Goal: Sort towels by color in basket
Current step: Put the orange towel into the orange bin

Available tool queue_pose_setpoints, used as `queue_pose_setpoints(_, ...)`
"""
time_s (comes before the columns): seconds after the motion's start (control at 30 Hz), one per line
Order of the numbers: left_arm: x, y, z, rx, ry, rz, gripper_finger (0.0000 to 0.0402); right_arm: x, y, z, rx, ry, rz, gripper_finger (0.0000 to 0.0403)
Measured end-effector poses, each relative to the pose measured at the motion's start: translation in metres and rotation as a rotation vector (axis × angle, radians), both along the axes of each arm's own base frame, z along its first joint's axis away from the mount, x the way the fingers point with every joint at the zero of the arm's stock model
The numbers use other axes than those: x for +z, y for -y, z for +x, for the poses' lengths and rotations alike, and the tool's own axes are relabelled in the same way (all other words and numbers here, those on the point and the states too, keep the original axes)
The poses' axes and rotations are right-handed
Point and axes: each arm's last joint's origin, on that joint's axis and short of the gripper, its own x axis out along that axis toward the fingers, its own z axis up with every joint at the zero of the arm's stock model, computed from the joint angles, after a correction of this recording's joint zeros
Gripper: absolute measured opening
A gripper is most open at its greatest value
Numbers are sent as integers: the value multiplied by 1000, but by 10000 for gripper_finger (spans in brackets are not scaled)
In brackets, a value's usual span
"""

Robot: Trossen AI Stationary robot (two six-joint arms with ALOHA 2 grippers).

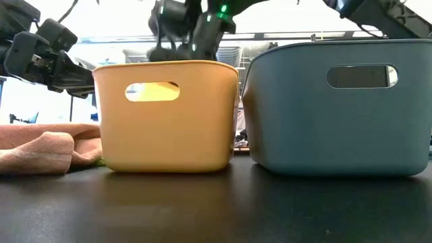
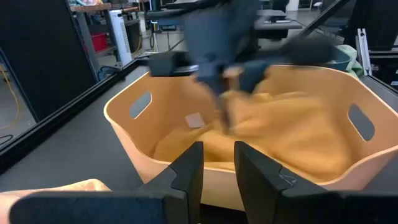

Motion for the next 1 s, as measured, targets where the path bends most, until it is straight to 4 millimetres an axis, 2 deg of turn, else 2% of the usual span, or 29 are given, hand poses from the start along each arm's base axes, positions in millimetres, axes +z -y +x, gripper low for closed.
queue_pose_setpoints(0.2,0,0,0,0,-1,0,75,-40,-1,-4,-13,-221,3,13)
queue_pose_setpoints(0.4,0,0,0,0,-5,1,75,-43,-11,-5,23,-245,-4,17)
queue_pose_setpoints(0.53,0,0,0,0,-5,1,75,-31,-14,-8,38,-225,-7,46)
queue_pose_setpoints(0.77,0,0,0,0,-5,1,75,-4,-14,-15,3,-194,3,138)
queue_pose_setpoints(1.0,0,0,0,0,-5,1,75,47,-28,-38,-23,-169,8,203)
